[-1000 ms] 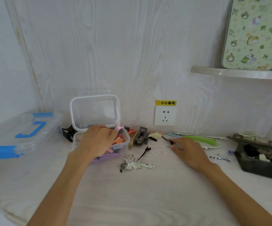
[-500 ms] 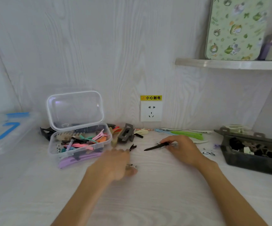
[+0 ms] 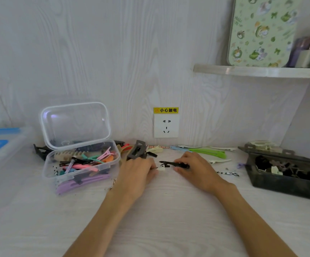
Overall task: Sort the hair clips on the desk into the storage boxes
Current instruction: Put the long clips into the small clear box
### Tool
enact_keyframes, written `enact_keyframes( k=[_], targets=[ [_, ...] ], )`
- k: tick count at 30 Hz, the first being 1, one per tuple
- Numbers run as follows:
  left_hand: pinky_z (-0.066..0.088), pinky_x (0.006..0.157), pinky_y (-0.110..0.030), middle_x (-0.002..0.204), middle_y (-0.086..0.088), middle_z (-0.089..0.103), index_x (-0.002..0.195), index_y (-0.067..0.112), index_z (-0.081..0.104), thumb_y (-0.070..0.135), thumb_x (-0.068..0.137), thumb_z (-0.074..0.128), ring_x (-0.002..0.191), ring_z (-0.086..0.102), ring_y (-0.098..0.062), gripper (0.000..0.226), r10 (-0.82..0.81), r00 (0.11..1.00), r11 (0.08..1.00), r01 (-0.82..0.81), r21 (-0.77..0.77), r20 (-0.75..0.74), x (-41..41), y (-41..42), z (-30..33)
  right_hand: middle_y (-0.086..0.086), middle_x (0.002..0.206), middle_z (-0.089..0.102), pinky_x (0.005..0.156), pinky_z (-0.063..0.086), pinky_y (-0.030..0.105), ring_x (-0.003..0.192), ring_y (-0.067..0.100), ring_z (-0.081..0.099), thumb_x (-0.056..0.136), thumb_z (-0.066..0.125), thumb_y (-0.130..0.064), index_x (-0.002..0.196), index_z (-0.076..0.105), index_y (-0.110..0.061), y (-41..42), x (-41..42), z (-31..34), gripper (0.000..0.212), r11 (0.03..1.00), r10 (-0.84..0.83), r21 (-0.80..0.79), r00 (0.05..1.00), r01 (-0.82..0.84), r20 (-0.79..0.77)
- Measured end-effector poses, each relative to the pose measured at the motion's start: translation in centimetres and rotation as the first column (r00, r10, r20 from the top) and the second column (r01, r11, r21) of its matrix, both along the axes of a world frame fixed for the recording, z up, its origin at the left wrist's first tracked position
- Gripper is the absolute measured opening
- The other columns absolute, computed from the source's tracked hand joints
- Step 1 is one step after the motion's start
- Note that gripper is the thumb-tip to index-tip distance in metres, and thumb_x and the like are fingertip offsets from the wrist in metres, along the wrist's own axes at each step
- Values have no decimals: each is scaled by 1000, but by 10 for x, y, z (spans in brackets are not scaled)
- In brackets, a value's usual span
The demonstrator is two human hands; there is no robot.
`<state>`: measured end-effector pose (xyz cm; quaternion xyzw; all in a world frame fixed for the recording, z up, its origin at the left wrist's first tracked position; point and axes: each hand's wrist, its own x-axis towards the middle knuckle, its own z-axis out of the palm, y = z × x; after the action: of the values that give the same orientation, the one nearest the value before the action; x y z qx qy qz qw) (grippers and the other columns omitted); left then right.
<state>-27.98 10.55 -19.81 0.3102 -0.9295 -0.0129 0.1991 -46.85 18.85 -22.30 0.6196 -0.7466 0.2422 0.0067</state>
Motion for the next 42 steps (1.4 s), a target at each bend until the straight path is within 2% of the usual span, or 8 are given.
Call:
enact_keyframes(
  k=[4, 8, 15, 20, 24, 31, 38, 42],
  targets=[
    [50, 63, -31, 85, 9, 70, 105, 30, 60, 43, 93, 46, 75, 65, -13, 23, -37, 947, 999, 23, -47, -319, 11, 2, 10, -6, 87, 52, 75, 40, 31, 89, 13, 45, 92, 52, -35, 95, 65, -28, 2, 0, 5, 15, 1000, -1, -23, 1000, 1, 17],
    [39, 61, -15, 87, 15, 60, 109, 25, 63, 35, 91, 50, 74, 52, -4, 24, 43, 719, 987, -138, -81, -694, 47, -12, 32, -6, 88, 49, 80, 38, 32, 90, 14, 43, 95, 46, -31, 104, 66, -17, 0, 0, 1, 25, 999, -35, -34, 999, 34, -26],
    [37, 90, -40, 94, -13, 71, 105, 22, 70, 17, 89, 54, 99, 59, -34, 24, 607, 684, 788, -585, 193, -405, 105, -49, 26, -9, 90, 52, 78, 36, 27, 86, 12, 43, 94, 52, -25, 106, 67, -19, -20, 41, 14, 21, 972, 24, -231, 999, -32, -38],
    [34, 95, -36, 94, -6, 72, 104, 26, 71, 19, 87, 53, 101, 59, -27, 25, 607, 682, 791, -571, 222, -408, 108, -50, 19, -13, 92, 48, 78, 37, 28, 84, 8, 38, 93, 53, -27, 115, 64, -26, -68, 112, 51, 25, 898, 223, -365, 969, -246, -104],
    [31, 100, -40, 88, -10, 72, 92, 19, 74, 12, 87, 49, 96, 60, -31, 27, 602, 633, 789, -565, 242, -486, 107, -52, 17, -1, 102, 58, 81, 36, 32, 93, 16, 44, 93, 52, -29, 117, 64, -23, -112, 150, 70, 27, 905, 347, -180, 914, -385, -212],
    [49, 84, -51, 89, -10, 70, 104, 14, 69, 2, 87, 47, 81, 61, -30, 30, 496, 304, 818, -479, 320, -813, 110, -49, 24, 2, 108, 65, 84, 49, 36, 99, 17, 58, 79, 68, -43, 116, 65, -20, -129, 157, 69, 44, 909, 415, -20, 910, -415, -21],
    [49, 83, -48, 89, -10, 71, 96, 13, 71, -4, 80, 53, 78, 62, -32, 29, 378, 475, 881, -448, 152, -795, 97, -44, 25, -15, 92, 65, 73, 40, 16, 83, -1, 49, 82, 52, -58, 103, 67, -36, -64, 115, 66, 34, 928, 283, -265, 958, -261, 49],
    [44, 77, -41, 88, -5, 70, 91, 15, 70, -3, 76, 57, 78, 60, -28, 27, 224, 624, 926, -376, -37, -749, 67, -21, 30, -8, 116, 61, 89, 36, 21, 111, 11, 48, 94, 47, -33, 121, 58, -30, 5, 40, 35, 29, 969, -115, -221, 993, 107, -24]
  ],
)
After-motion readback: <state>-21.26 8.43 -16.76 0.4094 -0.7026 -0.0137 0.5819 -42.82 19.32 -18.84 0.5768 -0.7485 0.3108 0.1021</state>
